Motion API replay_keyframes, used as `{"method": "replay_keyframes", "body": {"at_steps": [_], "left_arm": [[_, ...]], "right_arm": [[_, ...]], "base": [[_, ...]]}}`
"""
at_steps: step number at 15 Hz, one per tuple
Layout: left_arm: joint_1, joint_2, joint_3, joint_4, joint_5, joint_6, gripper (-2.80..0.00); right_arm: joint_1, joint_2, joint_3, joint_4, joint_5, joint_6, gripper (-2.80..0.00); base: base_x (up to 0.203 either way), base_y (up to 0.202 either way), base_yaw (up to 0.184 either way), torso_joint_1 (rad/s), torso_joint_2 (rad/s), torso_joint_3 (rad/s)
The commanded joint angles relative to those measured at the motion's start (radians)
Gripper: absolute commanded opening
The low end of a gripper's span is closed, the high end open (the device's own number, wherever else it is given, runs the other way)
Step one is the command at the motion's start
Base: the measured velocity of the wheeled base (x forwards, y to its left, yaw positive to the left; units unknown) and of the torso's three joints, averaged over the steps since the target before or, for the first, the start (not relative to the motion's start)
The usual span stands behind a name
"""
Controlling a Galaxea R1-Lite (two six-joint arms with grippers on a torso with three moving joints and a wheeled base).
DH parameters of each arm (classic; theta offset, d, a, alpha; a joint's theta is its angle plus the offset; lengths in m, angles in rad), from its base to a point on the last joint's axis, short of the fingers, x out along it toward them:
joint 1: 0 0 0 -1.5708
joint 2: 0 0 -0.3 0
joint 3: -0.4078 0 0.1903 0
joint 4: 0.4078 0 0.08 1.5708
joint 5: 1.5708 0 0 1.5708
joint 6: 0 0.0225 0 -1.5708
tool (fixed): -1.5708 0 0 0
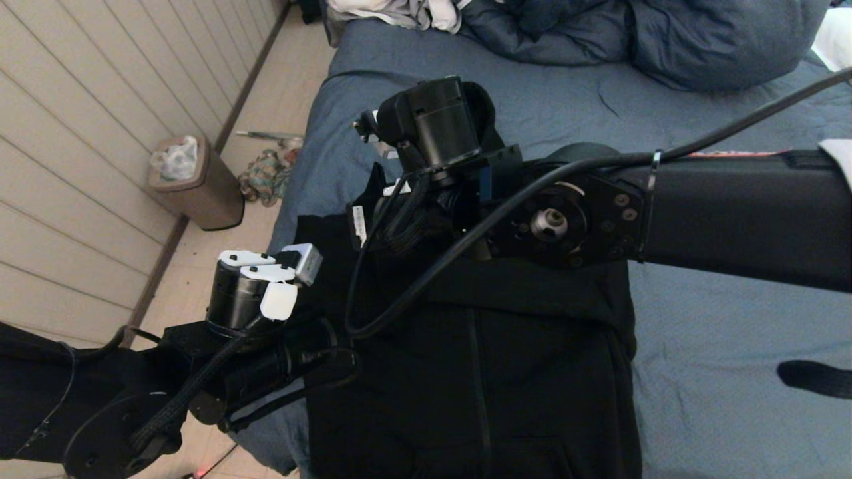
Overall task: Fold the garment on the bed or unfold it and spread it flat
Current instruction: Unfold the black sweatshirt
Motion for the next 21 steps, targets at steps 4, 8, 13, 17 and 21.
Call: {"method": "replay_keyframes", "body": {"at_steps": [4,8,13,17,21], "left_arm": [[-0.020,0.020,-0.030,-0.003,-0.136,-0.006,0.00],[-0.019,0.144,-0.156,0.003,-0.152,-0.023,0.00],[0.061,0.173,-0.300,0.090,-0.151,-0.022,0.00],[0.129,0.167,-0.425,0.159,-0.151,-0.016,0.00],[0.138,0.171,-0.580,0.281,-0.152,-0.015,0.00]], "right_arm": [[-0.031,-0.028,0.008,0.002,0.003,0.076,-2.80],[-0.043,-0.053,0.009,0.004,0.030,0.160,-2.80],[-0.042,-0.088,0.027,0.009,0.069,0.169,-2.80],[-0.037,-0.091,0.039,0.008,0.075,0.171,-2.80],[-0.035,-0.097,0.048,0.008,0.082,0.169,-2.80]], "base": [[0.000,0.000,0.000,0.000,0.00,0.000],[0.000,0.000,0.000,0.000,0.00,0.000],[0.000,0.000,0.000,0.000,0.00,0.000],[0.000,0.000,0.000,0.000,0.00,0.000],[0.000,0.000,0.000,0.000,0.00,0.000]]}}
